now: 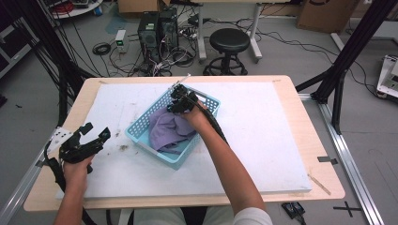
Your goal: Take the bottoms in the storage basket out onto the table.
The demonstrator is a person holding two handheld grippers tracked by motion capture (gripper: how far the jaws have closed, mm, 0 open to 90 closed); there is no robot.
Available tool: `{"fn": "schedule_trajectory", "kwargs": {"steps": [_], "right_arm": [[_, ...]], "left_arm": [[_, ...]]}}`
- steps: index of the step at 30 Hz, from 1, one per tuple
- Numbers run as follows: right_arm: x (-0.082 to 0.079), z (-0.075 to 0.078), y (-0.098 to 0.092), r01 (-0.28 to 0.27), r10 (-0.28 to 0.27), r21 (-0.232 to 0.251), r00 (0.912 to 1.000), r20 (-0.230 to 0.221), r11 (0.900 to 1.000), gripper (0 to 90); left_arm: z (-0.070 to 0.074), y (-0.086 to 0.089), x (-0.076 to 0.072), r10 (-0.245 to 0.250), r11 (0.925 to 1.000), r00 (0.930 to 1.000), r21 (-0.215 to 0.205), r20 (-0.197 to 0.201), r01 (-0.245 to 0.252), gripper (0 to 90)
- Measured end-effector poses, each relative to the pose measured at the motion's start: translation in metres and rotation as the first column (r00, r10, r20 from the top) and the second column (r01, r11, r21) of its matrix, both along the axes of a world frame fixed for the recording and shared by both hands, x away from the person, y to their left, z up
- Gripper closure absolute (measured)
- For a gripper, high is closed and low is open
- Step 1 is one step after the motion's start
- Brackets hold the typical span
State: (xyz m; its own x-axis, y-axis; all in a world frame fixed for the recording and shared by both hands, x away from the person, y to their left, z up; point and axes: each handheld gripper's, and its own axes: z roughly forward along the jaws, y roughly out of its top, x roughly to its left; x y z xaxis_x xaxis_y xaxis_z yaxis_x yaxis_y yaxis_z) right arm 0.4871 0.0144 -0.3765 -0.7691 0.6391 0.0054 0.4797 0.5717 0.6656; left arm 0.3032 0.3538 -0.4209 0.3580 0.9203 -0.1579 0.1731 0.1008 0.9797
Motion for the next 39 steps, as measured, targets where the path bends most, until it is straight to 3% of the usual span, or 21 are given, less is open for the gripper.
{"fn": "schedule_trajectory", "kwargs": {"steps": [3,4,5,7,10,17,18,19,20,21,23,25,27,28,29,31,33,36,37,38,39], "right_arm": [[0.004,-0.004,0.003,0.02,-0.019,0.02,0.9984,-0.053,1.0,30.1],[0.004,-0.004,0.003,0.02,-0.019,0.02,0.9984,-0.053,1.0,30.1],[0.005,-0.01,0.006,0.03,-0.028,0.022,0.9973,-0.068,0.999,18.9],[0.006,-0.014,0.009,0.033,-0.031,0.02,0.9952,-0.093,0.999,18.6],[0.009,-0.029,0.015,0.037,-0.044,-0.06,0.9901,-0.133,0.998,18.7],[0.008,-0.032,0.018,0.019,-0.03,-0.069,0.9874,-0.156,0.997,18.7],[0.008,-0.033,0.019,0.016,-0.028,-0.071,0.9863,-0.163,0.997,21.5],[0.008,-0.034,0.019,-0.01,-0.006,-0.08,0.9802,-0.198,0.997,48.7],[0.008,-0.033,0.02,-0.036,0.019,-0.077,0.9786,-0.205,0.996,63.0],[0.008,-0.033,0.02,-0.036,0.019,-0.077,0.9786,-0.205,0.996,63.0],[0.005,-0.03,0.022,-0.075,0.06,-0.07,0.9791,-0.194,0.995,82.4],[0.003,-0.025,0.021,-0.089,0.081,-0.035,0.9807,-0.178,0.995,87.8],[0.001,-0.012,0.013,-0.102,0.108,0.048,0.9834,-0.146,0.994,88.2],[0.001,-0.012,0.013,-0.102,0.108,0.048,0.9834,-0.146,0.994,88.2],[-0.002,-0.004,0.006,-0.121,0.132,0.104,0.9854,-0.107,0.987,88.4],[-0.003,0.0,0.001,-0.126,0.138,0.126,0.9857,-0.096,0.984,88.4],[-0.007,0.014,-0.014,-0.135,0.149,0.202,0.987,-0.059,0.97,88.5],[-0.009,0.025,-0.024,-0.144,0.153,0.249,0.988,-0.02,0.958,88.6],[-0.012,0.037,-0.035,-0.144,0.147,0.3,0.9891,0.014,0.943,88.7],[-0.012,0.037,-0.035,-0.144,0.147,0.3,0.9891,0.014,0.943,88.7],[-0.015,0.048,-0.045,-0.141,0.135,0.338,0.99,0.041,0.931,88.8]], "left_arm": [[0.0,0.001,0.0,0.004,1.0,1.0,-0.005,0.001,-0.004,20.7],[0.0,0.001,0.0,0.004,1.0,1.0,-0.005,0.001,-0.004,20.6],[0.0,0.001,0.0,0.004,1.0,1.0,-0.006,0.001,-0.004,20.6],[0.0,0.001,0.0,0.004,1.0,1.0,-0.006,0.002,-0.004,20.6],[0.0,0.001,-0.001,0.005,1.0,1.0,-0.003,0.005,-0.005,20.7],[0.001,-0.001,-0.001,0.002,1.0,1.0,0.002,0.006,-0.002,21.1],[0.001,-0.001,-0.001,0.003,1.0,1.0,0.002,0.006,-0.003,21.2],[0.001,-0.001,-0.001,0.004,1.0,1.0,0.003,0.006,-0.004,21.3],[0.001,-0.001,-0.001,0.004,1.0,1.0,0.003,0.006,-0.004,21.4],[0.001,-0.001,-0.001,0.005,1.0,1.0,0.003,0.007,-0.005,21.4],[0.001,0.0,-0.001,0.007,1.0,1.0,0.002,0.005,-0.007,21.5],[0.001,0.001,-0.001,0.01,1.0,0.9999,-0.001,0.005,-0.01,21.5],[0.0,0.001,-0.002,0.013,0.9999,0.9999,-0.005,0.006,-0.013,21.5],[0.0,0.002,-0.002,0.015,0.9999,0.9999,-0.004,0.006,-0.015,21.5],[0.0,0.002,-0.002,0.014,0.9999,0.9999,-0.005,0.006,-0.014,21.5],[0.0,0.002,-0.002,0.014,0.9999,0.9999,-0.004,0.005,-0.014,21.5],[0.0,0.002,-0.002,0.014,0.9999,0.9999,-0.003,0.004,-0.014,21.5],[0.0,0.002,-0.002,0.012,0.9999,0.9999,-0.003,0.003,-0.012,21.5],[0.0,0.001,-0.002,0.011,0.9999,0.9999,-0.005,0.003,-0.011,21.5],[0.0,0.001,-0.002,0.011,0.9999,0.9999,-0.005,0.003,-0.011,21.5],[0.0,0.001,-0.002,0.01,0.9999,0.9999,-0.005,0.004,-0.01,21.6]]}}
